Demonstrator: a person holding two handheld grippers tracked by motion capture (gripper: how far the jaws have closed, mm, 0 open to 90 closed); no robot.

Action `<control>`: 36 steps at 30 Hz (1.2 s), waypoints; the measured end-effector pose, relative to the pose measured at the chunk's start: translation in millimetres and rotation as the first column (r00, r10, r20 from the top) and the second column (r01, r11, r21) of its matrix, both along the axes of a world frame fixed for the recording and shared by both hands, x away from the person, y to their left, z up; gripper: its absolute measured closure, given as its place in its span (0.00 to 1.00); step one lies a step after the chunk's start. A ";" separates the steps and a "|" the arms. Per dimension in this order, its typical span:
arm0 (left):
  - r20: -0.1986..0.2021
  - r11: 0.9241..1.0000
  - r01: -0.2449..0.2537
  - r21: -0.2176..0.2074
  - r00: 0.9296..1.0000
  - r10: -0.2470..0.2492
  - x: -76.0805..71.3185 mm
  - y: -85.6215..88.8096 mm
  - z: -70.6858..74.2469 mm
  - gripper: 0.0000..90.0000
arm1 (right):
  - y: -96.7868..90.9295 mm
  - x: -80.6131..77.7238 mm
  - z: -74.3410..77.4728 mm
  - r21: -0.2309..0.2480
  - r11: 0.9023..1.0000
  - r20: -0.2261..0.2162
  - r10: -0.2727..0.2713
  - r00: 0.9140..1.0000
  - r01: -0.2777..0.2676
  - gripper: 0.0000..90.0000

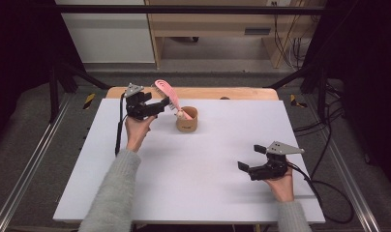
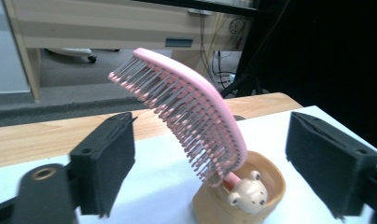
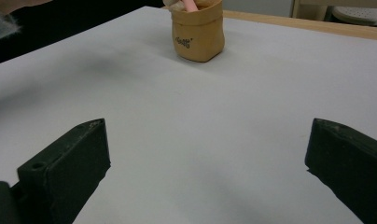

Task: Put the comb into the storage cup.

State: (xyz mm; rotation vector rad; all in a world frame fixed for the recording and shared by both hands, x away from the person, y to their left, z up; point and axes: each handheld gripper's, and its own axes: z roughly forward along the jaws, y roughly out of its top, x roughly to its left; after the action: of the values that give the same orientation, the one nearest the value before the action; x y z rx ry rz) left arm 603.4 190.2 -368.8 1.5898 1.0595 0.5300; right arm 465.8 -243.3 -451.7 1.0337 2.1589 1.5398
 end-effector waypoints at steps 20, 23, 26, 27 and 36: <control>0.000 0.993 0.100 0.062 0.995 -0.100 -42.2 18.3 11.6 0.00 | -0.2 -0.4 1.3 -0.003 1.000 0.006 -0.004 1.000 0.004 0.00; 0.003 0.990 0.119 0.070 0.993 -0.120 -49.9 20.8 10.3 0.00 | 0.0 -0.3 1.0 -0.002 1.000 0.006 -0.005 1.000 0.005 0.00; 0.006 0.988 0.136 0.075 0.991 -0.136 -57.5 23.3 8.2 0.00 | 0.0 -0.4 1.1 -0.003 1.000 0.007 -0.006 1.000 0.006 0.00; 0.007 0.987 0.138 0.079 0.990 -0.139 -59.8 24.1 7.4 0.00 | -0.1 -0.4 1.1 -0.003 1.000 0.008 -0.007 1.000 0.007 0.00; 0.017 0.979 0.183 0.091 0.983 -0.185 -82.8 35.2 0.4 0.00 | -0.3 -0.2 1.1 -0.004 1.000 0.008 -0.009 1.000 0.009 0.00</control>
State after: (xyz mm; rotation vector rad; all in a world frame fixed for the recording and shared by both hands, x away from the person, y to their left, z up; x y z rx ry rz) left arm 520.5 225.4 -368.4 1.7357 0.8690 0.4757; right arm 465.5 -243.6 -450.7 1.0335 2.1479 1.5327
